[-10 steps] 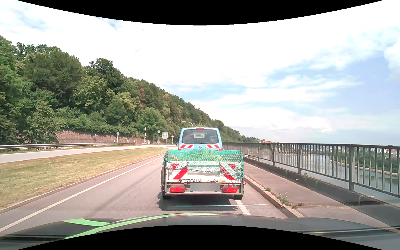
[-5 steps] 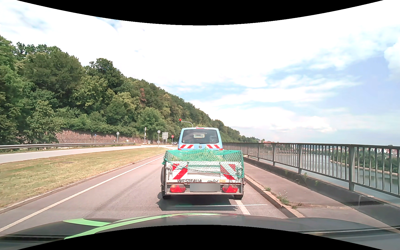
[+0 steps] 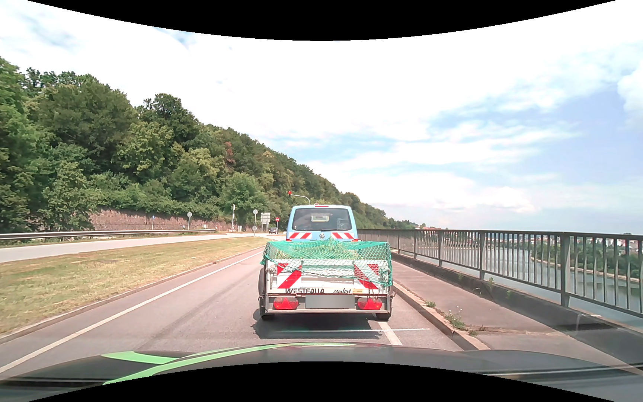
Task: Follow the waypoints while adhering to traffic rules and regulations
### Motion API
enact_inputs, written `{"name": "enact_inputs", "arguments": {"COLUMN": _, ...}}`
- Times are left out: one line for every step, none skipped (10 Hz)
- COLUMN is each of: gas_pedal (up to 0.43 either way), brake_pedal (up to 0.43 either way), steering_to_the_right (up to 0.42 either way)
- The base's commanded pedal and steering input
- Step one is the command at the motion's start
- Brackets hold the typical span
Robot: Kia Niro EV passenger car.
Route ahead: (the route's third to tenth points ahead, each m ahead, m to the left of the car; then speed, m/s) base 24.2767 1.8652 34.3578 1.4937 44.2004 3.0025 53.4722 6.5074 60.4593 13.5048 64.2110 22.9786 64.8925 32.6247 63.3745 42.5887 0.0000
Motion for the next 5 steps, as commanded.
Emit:
{"name": "enact_inputs", "arguments": {"gas_pedal": 0.0, "brake_pedal": 0.305, "steering_to_the_right": -0.003}}
{"name": "enact_inputs", "arguments": {"gas_pedal": 0.0, "brake_pedal": 0.305, "steering_to_the_right": -0.003}}
{"name": "enact_inputs", "arguments": {"gas_pedal": 0.0, "brake_pedal": 0.305, "steering_to_the_right": -0.003}}
{"name": "enact_inputs", "arguments": {"gas_pedal": 0.0, "brake_pedal": 0.305, "steering_to_the_right": -0.003}}
{"name": "enact_inputs", "arguments": {"gas_pedal": 0.0, "brake_pedal": 0.305, "steering_to_the_right": -0.003}}
